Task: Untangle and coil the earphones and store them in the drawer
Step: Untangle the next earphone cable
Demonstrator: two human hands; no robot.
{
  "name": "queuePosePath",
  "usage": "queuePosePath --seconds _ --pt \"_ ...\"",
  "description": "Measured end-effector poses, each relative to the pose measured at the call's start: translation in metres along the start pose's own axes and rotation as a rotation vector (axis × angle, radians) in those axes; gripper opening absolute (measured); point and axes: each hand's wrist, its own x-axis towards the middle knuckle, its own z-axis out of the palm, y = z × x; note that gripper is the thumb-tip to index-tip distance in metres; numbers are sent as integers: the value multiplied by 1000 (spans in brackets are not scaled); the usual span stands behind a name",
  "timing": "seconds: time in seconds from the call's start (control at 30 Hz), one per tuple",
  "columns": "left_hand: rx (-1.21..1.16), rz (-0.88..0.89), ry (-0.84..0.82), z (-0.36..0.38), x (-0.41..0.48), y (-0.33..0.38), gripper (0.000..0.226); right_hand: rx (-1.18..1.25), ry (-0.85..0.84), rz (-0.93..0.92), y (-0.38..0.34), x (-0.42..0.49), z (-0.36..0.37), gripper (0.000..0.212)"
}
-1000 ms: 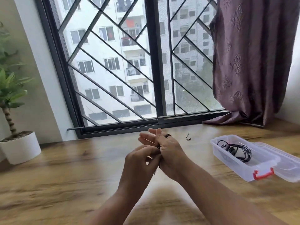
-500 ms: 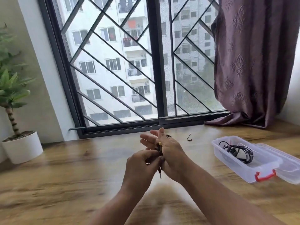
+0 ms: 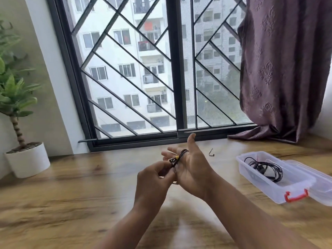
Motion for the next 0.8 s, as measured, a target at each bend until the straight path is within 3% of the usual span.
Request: queuePosePath --seconds 0.1,0.17,0.23,0.4,0.47,0.57,0.7,0.8 --pt "18 23 8 -1 2 -5 15 -1 -7 17 1 -1 3 125" --pt "36 38 32 -1 4 -8 15 23 -21 34 4 0 1 115" --pt "69 65 75 -2 5 -10 16 46 -51 53 5 0 0 89" --pt "146 121 129 -4 7 -10 12 21 -126 97 5 -5 1 89" --pt "187 147 138 -5 8 -9 11 -16 -120 92 5 -6 1 65" --pt "231 169 153 -6 8 -8 9 -206 -130 35 7 -7 2 5" --pt "245 159 171 -5 9 -9 12 -483 -99 -103 11 -5 1 13" --pt "226 162 156 -4 9 -10 11 -537 -51 -123 15 -3 0 46"
